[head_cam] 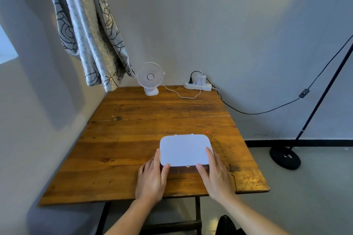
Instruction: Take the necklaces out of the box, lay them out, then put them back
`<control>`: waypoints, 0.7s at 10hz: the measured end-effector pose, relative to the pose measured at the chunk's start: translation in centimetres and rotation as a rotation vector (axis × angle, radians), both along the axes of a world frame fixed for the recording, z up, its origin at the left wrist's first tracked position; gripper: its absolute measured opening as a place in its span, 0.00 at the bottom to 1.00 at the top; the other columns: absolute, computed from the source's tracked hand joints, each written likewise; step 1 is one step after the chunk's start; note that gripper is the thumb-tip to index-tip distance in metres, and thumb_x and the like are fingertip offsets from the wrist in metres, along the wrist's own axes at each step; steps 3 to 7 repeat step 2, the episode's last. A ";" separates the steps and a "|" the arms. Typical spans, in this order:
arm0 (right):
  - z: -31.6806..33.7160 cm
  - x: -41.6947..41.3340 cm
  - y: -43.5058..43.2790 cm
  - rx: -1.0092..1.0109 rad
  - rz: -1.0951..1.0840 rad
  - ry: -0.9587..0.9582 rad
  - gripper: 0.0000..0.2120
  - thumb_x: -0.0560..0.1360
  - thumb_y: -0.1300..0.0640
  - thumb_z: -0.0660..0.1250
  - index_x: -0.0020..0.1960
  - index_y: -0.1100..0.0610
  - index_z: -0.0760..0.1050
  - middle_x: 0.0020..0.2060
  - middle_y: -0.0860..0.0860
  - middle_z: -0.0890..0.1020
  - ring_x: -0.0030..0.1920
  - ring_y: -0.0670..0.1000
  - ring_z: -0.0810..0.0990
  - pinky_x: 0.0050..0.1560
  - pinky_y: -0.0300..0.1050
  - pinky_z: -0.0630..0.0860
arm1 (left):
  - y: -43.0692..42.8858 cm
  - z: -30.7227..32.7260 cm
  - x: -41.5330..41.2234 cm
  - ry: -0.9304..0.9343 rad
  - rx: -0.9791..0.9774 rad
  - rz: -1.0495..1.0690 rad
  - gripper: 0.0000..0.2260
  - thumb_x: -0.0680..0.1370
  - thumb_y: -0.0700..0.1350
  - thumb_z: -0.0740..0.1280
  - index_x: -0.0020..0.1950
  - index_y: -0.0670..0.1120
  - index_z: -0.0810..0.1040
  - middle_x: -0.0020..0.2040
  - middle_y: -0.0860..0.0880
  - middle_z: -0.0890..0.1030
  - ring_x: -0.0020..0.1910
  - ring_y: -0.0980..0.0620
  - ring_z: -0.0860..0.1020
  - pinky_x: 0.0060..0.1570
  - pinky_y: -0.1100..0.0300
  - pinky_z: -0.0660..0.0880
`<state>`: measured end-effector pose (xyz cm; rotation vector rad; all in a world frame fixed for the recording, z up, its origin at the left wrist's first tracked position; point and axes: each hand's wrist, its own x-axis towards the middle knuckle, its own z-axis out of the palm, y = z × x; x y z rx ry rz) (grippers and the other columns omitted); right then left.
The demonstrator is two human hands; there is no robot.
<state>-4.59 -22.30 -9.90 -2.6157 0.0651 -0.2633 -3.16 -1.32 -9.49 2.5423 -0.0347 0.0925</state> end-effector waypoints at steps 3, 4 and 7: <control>2.3 0.4 -0.9 0.000 0.033 0.092 0.34 0.76 0.34 0.54 0.77 0.49 0.55 0.78 0.49 0.56 0.76 0.50 0.57 0.71 0.47 0.62 | -0.1 -1.1 0.5 -0.012 0.023 0.024 0.31 0.76 0.66 0.42 0.76 0.55 0.52 0.74 0.55 0.64 0.73 0.52 0.61 0.73 0.53 0.54; 2.3 0.4 -0.9 0.000 0.033 0.092 0.34 0.76 0.34 0.54 0.77 0.49 0.55 0.78 0.49 0.56 0.76 0.50 0.57 0.71 0.47 0.62 | -0.1 -1.1 0.5 -0.012 0.023 0.024 0.31 0.76 0.66 0.42 0.76 0.55 0.52 0.74 0.55 0.64 0.73 0.52 0.61 0.73 0.53 0.54; 2.3 0.4 -0.9 0.000 0.033 0.092 0.34 0.76 0.34 0.54 0.77 0.49 0.55 0.78 0.49 0.56 0.76 0.50 0.57 0.71 0.47 0.62 | -0.1 -1.1 0.5 -0.012 0.023 0.024 0.31 0.76 0.66 0.42 0.76 0.55 0.52 0.74 0.55 0.64 0.73 0.52 0.61 0.73 0.53 0.54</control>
